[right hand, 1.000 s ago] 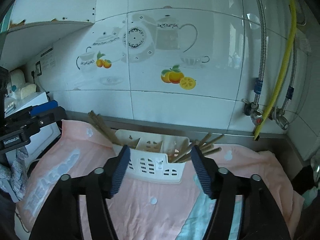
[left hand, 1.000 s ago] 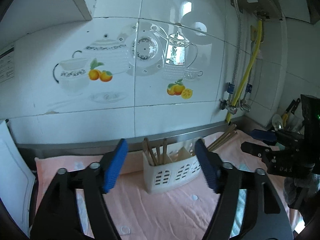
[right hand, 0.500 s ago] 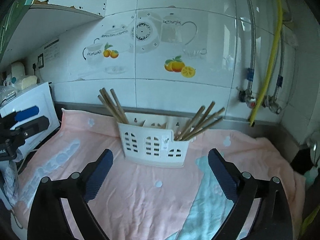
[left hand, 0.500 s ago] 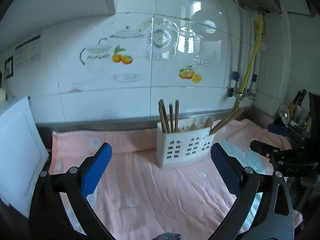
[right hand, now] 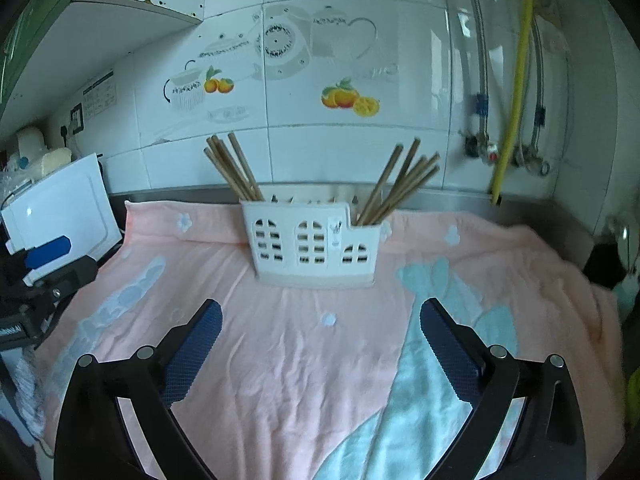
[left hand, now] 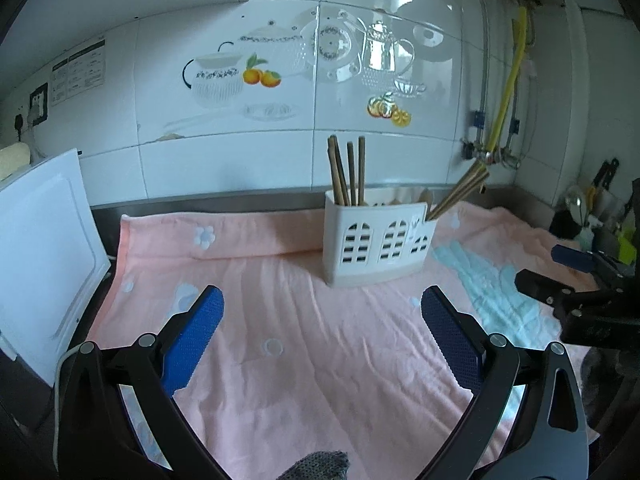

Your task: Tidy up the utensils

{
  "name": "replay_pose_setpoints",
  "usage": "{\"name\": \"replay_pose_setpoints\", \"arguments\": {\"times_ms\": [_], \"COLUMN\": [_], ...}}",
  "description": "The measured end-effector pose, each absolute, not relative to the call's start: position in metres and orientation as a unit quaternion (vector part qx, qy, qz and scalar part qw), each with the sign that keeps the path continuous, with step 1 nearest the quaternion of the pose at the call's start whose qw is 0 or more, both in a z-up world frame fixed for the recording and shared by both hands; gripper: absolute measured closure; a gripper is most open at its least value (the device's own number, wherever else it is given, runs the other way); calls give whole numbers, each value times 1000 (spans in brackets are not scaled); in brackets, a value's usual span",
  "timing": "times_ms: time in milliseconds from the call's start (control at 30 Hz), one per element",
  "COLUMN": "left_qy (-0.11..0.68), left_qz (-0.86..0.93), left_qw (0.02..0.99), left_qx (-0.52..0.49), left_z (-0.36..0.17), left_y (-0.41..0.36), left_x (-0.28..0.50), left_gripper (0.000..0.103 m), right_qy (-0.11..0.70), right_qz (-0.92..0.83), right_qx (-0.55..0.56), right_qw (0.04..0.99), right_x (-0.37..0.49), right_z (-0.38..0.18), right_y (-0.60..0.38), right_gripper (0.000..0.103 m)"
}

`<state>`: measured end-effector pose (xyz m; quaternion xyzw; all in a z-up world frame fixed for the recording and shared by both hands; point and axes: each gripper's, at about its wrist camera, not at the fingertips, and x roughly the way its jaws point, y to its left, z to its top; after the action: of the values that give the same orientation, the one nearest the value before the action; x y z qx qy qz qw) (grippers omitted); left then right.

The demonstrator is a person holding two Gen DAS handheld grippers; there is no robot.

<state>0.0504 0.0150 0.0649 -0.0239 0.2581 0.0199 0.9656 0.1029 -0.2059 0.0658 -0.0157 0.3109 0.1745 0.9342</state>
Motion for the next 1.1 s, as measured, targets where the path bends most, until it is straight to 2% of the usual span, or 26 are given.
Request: {"name": "replay_pose_setpoints", "arguments": {"times_ms": [1100], "left_qy": [293], "left_qz": [0], "left_qw": [955], "left_qx": [-40], "left_z": [38], "left_y": [14], "left_x": [36], "left_gripper": [5], "right_qy": [343], "right_qz": [177], "right_qx": [-22], "right_qw": [922], "right_x": [86], "right_z": [44], "right_y": [-206], "right_gripper": [7]}}
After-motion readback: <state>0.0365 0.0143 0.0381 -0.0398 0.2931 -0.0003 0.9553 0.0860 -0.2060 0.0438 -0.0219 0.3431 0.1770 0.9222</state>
